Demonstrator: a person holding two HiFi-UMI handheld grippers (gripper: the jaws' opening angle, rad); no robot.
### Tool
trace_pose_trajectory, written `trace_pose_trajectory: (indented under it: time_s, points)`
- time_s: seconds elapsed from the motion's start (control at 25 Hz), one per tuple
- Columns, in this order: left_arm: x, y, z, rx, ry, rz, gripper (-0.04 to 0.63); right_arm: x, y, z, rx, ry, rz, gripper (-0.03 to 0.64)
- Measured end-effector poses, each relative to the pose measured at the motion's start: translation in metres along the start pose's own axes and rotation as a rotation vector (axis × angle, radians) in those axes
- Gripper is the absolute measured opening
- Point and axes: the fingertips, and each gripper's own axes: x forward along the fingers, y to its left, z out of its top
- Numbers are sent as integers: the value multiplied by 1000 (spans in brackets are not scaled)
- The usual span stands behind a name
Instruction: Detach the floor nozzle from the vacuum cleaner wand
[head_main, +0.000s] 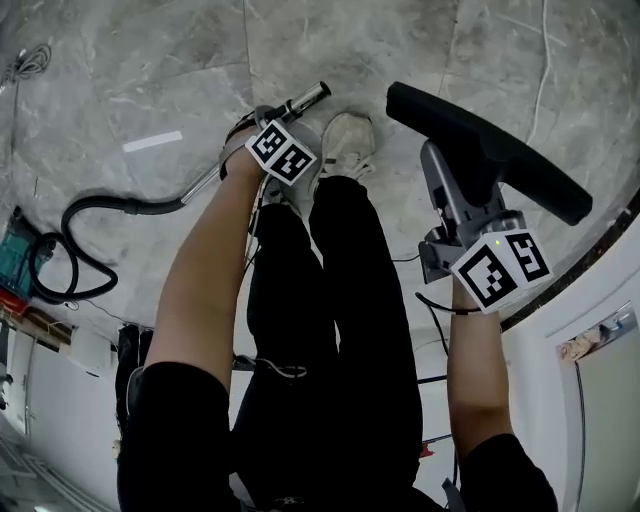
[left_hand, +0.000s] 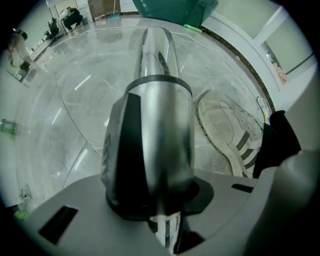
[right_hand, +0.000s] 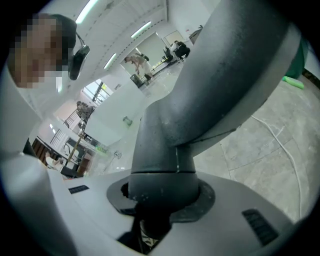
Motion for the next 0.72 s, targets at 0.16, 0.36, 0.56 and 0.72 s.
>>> trace_pose_trajectory:
  time_s: [0.16,0.36,0.56,0.72]
  points:
    - [10,-4,-4,27,24,-18,98,0,-7,-3,35,-28,-18,123]
    - [7,7,-7,34,12,-9,250,0,8,3,-39,-29,-19,123]
    - [-63,26,-4,-14,-88,55,257,-22,44,18,-50,-71,-14,123]
    - [-170,26,1,-195,-252,1,5,-53,101,39,-113,-108,-14,123]
